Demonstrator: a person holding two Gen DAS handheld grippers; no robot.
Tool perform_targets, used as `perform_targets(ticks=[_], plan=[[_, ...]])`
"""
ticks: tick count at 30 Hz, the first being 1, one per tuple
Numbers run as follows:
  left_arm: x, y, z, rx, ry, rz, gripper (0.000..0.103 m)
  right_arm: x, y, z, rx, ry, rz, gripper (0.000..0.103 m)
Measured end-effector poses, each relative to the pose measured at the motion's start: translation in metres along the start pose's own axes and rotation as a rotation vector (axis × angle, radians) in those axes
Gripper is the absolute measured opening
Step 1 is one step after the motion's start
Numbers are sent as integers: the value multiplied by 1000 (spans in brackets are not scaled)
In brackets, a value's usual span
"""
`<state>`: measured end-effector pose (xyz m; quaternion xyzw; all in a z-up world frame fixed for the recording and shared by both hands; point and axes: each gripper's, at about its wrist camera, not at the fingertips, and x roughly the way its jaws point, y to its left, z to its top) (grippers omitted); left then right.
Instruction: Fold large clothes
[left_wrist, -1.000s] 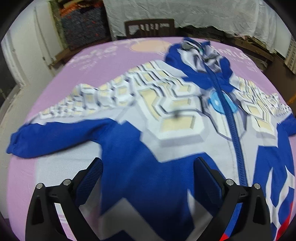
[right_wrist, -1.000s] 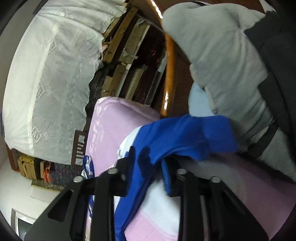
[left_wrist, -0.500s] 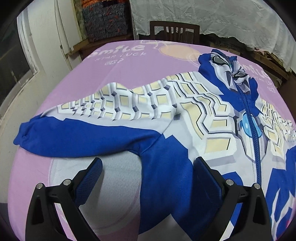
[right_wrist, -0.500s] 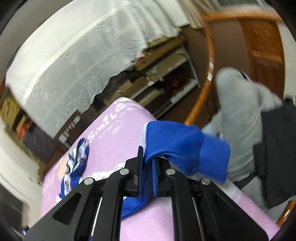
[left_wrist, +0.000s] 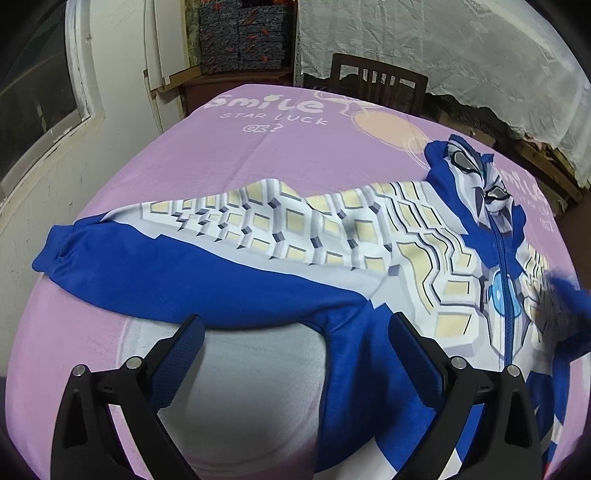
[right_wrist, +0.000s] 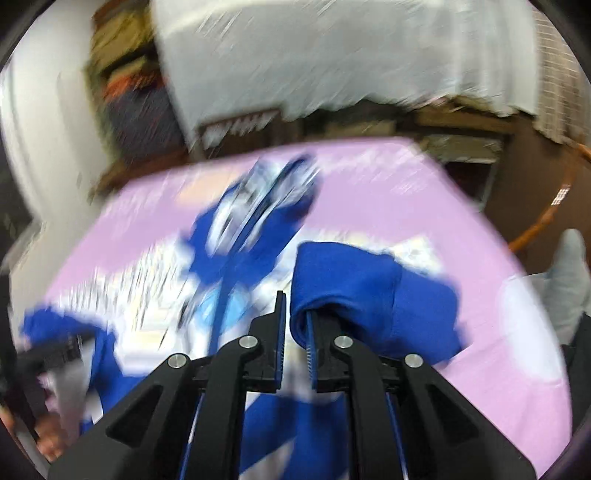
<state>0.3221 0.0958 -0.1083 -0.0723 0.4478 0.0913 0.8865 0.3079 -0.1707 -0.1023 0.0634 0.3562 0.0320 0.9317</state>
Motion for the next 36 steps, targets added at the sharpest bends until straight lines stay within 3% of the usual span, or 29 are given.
perform_targets(ticks=[4,7,10,15,17,19,22,25,31,36], plan=[[-1,-2,0,15,-6,-2,100,45,31,-30,-91,205,39,24],[-3,-8,-2,44,-15,0,100,26,32,-36,-141,174,50,49],[-7,-17,-6,88,-38,14,100,-8,12,-41,-112,132,136,52],[-24,-51,-23,219,-94,-25,100,-54,-60,-36,54,24,109,50],[-33,-85,-35,347,-116,-41,100,-54,-92,-26,152,26,87,24],[-44,-121,-49,490,-158,-32,100,-44,-119,-17,253,57,79,10],[-55,-167,-64,636,-216,-16,100,-30,-136,-5,310,61,89,9],[-54,-201,-71,707,-229,-37,100,-16,-139,3,307,58,92,9],[-25,-237,-70,766,-203,-22,100,3,-156,-5,378,78,161,9],[-12,-246,-58,737,-183,-79,99,9,-153,-7,345,88,154,10]])
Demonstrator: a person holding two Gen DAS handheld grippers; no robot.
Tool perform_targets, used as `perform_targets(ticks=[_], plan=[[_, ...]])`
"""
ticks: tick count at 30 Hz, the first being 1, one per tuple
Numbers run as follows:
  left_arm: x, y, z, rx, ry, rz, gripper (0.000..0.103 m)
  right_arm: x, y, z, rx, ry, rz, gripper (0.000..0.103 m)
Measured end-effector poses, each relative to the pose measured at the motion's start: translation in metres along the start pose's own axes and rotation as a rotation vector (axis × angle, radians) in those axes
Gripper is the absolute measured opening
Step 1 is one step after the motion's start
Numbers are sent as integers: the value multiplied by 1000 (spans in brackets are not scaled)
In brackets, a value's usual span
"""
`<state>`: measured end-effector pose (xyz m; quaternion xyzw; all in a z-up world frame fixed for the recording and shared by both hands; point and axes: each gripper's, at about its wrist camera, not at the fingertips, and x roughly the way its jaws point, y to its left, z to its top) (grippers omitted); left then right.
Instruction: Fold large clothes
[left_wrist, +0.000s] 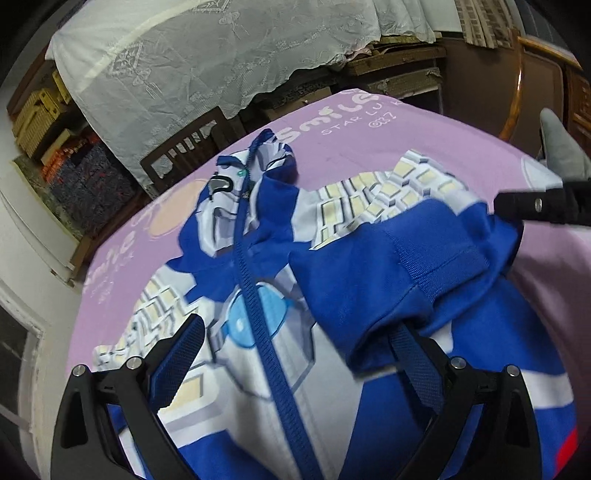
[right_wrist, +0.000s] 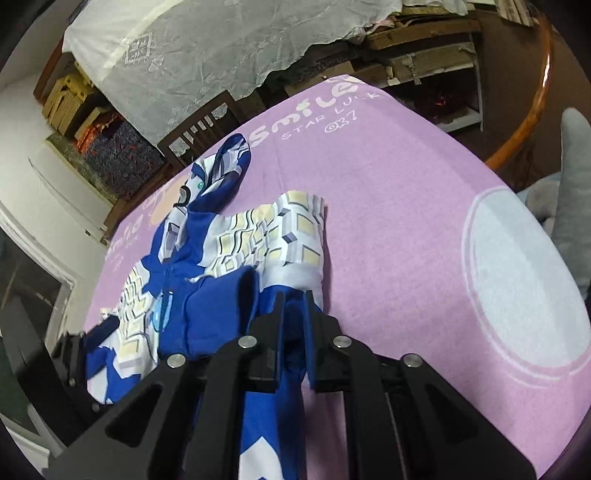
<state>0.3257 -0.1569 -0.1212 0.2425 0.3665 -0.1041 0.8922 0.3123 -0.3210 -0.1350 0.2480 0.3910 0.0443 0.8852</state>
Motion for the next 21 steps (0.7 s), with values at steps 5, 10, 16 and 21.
perform_targets(ticks=[5,10,16,21], plan=[[-2,-10,6,30,-19,-25,97,4,-1,1,11,28,23,10],[3,-23,7,103,-31,32,97,5,-9,3,58,41,46,11],[12,-14,13,44,-10,-37,37,2,-10,3,65,32,64,11],[3,30,20,-140,-16,-85,13,-14,-8,6,39,-45,72,11]])
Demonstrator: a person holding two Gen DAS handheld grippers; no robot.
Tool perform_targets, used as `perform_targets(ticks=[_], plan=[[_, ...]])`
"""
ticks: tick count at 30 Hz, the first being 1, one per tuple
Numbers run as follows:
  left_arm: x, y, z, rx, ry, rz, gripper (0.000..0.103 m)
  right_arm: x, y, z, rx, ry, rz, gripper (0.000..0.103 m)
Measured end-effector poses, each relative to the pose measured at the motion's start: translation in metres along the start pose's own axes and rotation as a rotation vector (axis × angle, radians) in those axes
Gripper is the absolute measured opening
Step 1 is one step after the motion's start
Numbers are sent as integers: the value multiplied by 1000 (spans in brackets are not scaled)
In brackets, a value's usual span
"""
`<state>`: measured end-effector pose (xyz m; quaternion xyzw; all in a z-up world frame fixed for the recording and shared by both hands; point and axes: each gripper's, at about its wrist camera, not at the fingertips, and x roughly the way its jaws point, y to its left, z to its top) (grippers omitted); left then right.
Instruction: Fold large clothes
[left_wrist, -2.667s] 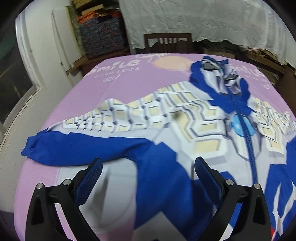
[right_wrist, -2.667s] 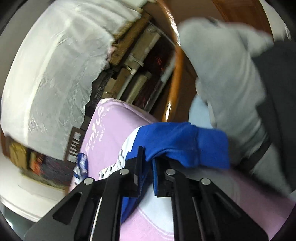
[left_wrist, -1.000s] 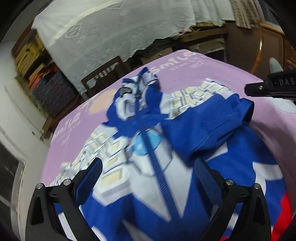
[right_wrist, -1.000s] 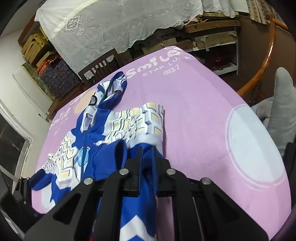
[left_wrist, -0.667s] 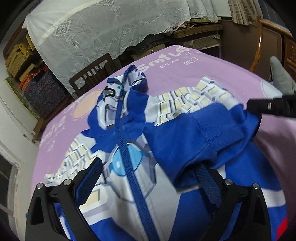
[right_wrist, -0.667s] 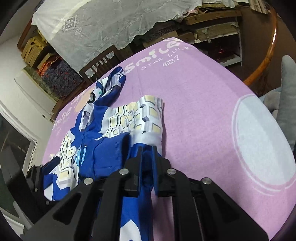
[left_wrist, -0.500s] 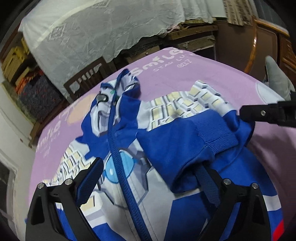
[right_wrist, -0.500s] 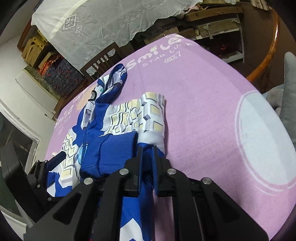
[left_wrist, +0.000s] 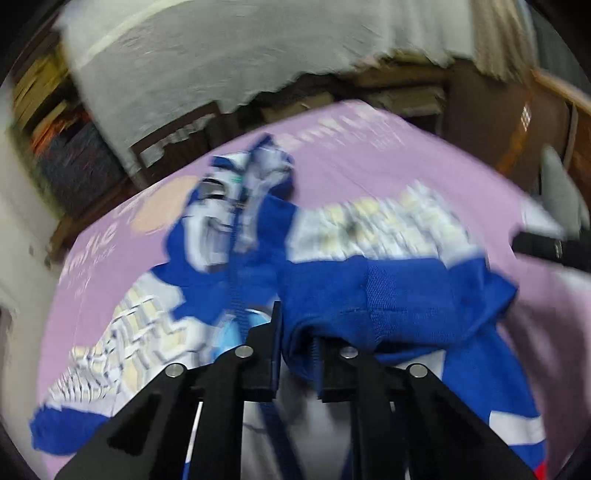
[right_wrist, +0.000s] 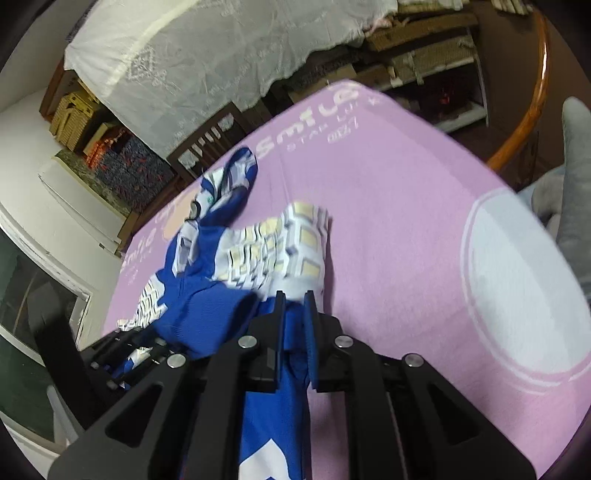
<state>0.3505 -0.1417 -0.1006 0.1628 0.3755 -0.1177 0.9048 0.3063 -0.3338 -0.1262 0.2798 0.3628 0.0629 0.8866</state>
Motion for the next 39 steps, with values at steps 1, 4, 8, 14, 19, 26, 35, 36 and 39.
perform_targets(ticks=[1,4,8,14,19,26,35,36,39], plan=[[-8,18,2,-69,-17,-15,13,-2,1,0,-7,-10,12,11],[-21,53,-3,-182,-36,-55,14,-1,10,-3,-44,-6,33,11],[-17,87,-25,-306,-10,-93,25,26,30,-17,-135,81,6,9],[-6,132,-52,-478,56,-150,63,58,51,-39,-318,148,-167,0],[-14,164,-63,-562,32,-173,82,58,51,-40,-322,152,-188,0],[-19,211,-99,-696,55,-56,83,59,42,-35,-273,174,-143,0],[-27,187,-87,-533,20,-31,83,34,55,-32,-293,60,-154,2],[-18,181,-85,-505,45,-13,83,32,59,-31,-303,44,-136,2],[4,174,-86,-463,105,23,86,45,59,-31,-284,105,-110,2]])
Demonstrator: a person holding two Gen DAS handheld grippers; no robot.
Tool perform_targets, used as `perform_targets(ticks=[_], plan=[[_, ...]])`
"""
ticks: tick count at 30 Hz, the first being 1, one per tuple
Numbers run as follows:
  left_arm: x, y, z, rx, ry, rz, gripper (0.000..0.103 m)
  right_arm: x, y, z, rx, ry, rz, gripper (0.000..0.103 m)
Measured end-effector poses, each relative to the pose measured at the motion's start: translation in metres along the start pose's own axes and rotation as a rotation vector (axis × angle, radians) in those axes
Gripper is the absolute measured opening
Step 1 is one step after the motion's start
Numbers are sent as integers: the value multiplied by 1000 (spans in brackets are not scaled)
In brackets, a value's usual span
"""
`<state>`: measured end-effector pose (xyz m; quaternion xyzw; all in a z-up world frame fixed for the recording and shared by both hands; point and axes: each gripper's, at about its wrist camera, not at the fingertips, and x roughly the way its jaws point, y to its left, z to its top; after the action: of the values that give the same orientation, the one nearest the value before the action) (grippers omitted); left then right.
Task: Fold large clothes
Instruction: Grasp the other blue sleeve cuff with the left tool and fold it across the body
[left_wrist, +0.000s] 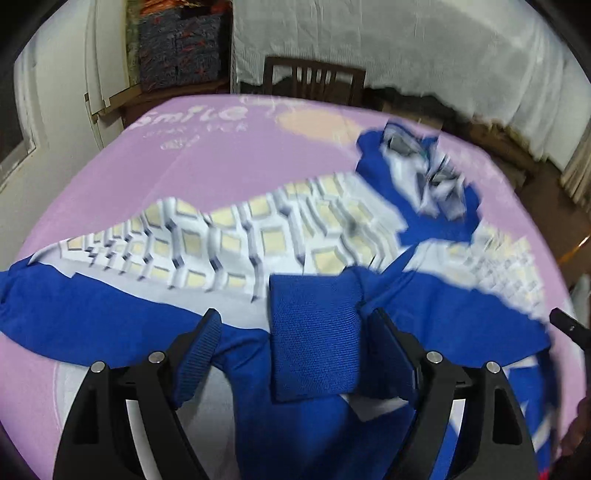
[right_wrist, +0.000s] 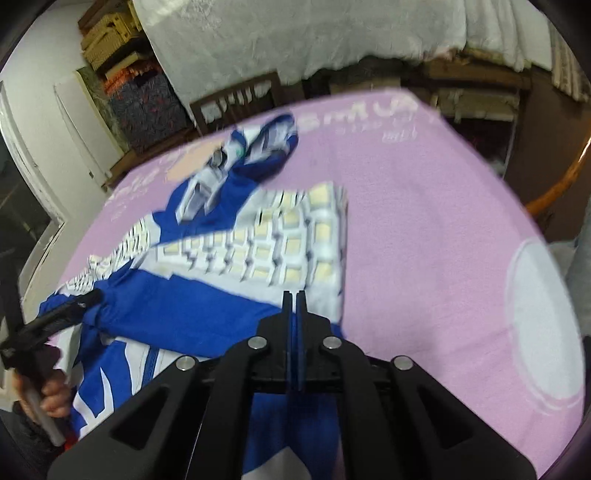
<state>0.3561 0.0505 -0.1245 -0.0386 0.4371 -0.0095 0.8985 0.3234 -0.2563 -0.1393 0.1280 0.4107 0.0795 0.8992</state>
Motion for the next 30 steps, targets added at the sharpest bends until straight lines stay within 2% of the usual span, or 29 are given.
perform_targets(ticks=[2,7,11,15,17,19,22,25,29,30], plan=[[0,2,1,-7,1,-2,86,21,-7,-4,28,88,-9,0],[-25,37,2,-121,-33,28,86,12,-19,-2,87,87,56,1],[-59,88,-6,-258,-73,41,86,-6,-22,-2,99,39,86,8],[-83,152,-25,-361,-75,192,86,-25,-23,-2,119,-17,136,15],[-90,185,-33,-431,-64,246,86,-35,-24,-1,126,-53,148,28],[-95,210,-40,-490,-58,274,86,-43,-23,-2,131,-83,153,35],[-95,237,-43,-550,-57,275,85,-48,-21,-3,131,-101,158,36],[-90,250,-38,-571,-58,253,84,-47,-22,-4,134,-96,153,37],[-77,257,-28,-587,-52,262,73,-42,-26,-4,147,-89,144,37],[-73,261,-28,-595,-46,264,63,-41,-27,-5,150,-88,142,37]])
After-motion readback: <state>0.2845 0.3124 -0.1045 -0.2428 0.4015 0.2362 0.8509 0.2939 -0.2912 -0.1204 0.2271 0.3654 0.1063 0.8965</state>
